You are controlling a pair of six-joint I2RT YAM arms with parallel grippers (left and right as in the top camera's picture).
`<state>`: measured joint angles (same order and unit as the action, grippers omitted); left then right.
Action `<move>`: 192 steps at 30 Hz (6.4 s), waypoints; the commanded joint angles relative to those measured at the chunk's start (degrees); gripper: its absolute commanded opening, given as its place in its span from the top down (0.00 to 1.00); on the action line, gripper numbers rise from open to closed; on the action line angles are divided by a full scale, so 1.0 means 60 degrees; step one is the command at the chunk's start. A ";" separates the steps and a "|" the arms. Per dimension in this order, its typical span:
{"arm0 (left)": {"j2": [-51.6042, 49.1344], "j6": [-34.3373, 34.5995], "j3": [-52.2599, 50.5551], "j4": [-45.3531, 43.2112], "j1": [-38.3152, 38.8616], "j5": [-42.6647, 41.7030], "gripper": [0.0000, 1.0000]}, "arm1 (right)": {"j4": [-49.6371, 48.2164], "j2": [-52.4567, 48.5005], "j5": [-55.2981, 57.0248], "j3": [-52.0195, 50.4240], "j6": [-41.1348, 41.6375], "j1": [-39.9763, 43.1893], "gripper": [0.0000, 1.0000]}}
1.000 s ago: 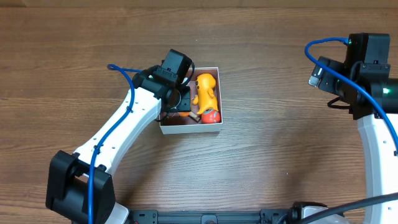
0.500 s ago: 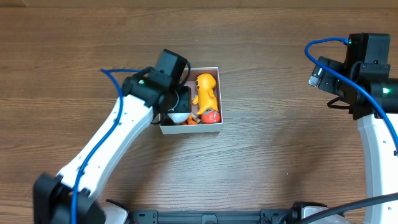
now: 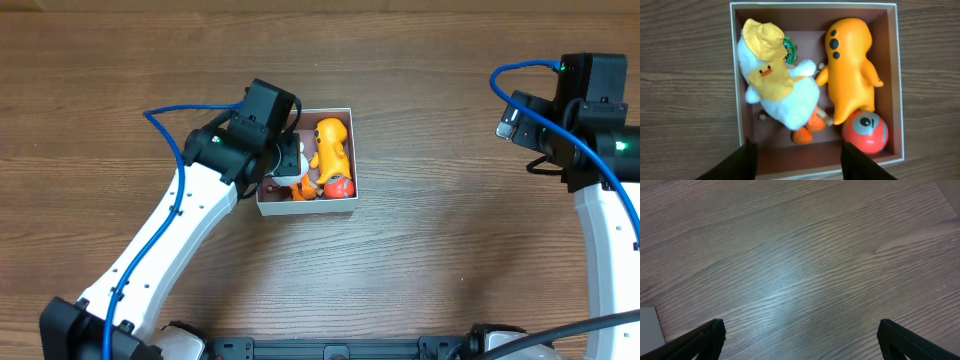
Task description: Pack container
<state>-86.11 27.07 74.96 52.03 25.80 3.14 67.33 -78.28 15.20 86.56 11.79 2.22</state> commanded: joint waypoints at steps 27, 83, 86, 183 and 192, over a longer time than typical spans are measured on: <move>-0.2830 0.0317 0.0087 -0.0922 0.0018 -0.0222 0.61 | -0.0025 0.0025 0.0029 0.0058 0.0040 0.0025 0.00; -0.0699 -0.0404 0.0448 0.0576 -0.2991 0.1228 0.00 | -0.0025 0.0018 0.0029 0.0058 0.0040 0.0025 0.00; -0.0699 -0.0408 0.0448 0.0605 -0.3107 0.1231 0.00 | -0.0025 0.0018 0.0029 0.0058 0.0040 0.0025 0.00; -0.0703 -0.0408 0.0448 0.0597 -0.3111 0.1228 0.00 | -0.7978 1.2597 -0.3843 -1.1409 0.0051 0.0018 0.00; -0.0703 -0.0408 0.0448 0.0601 -0.3111 0.1228 0.00 | -0.9566 1.3019 -0.3792 -1.3060 0.0033 0.0018 0.00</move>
<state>-91.92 25.10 76.36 55.75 7.35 9.72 10.85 -0.84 -7.25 10.07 11.99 2.22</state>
